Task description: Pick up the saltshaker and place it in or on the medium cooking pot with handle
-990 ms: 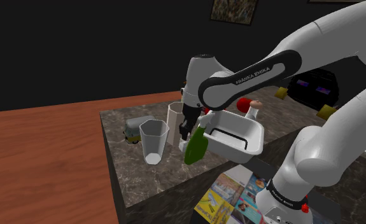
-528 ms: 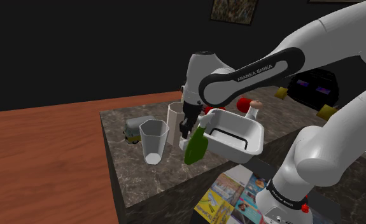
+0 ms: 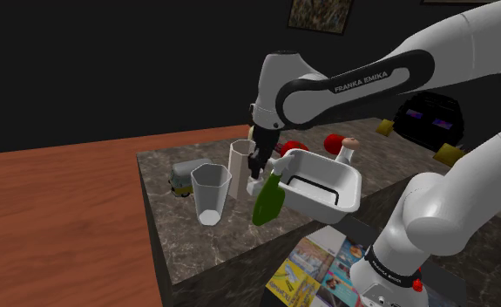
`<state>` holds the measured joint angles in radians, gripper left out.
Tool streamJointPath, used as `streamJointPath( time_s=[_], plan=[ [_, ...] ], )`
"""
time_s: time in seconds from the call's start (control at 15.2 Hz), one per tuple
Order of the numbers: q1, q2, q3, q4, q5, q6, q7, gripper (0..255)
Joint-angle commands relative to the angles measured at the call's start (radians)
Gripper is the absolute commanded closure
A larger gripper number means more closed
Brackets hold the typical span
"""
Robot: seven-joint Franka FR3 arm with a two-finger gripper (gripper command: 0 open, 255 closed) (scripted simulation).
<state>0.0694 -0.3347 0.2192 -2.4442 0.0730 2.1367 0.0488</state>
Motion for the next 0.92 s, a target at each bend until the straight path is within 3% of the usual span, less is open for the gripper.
streamJointPath(
  time_s=[0.0,0.86],
  plan=[
    [0.000,-0.009,-0.001,0.019,0.001,-0.028,0.000,255],
    [-0.001,-0.057,-0.014,0.154,0.000,-0.212,-0.005,255]
  ],
)
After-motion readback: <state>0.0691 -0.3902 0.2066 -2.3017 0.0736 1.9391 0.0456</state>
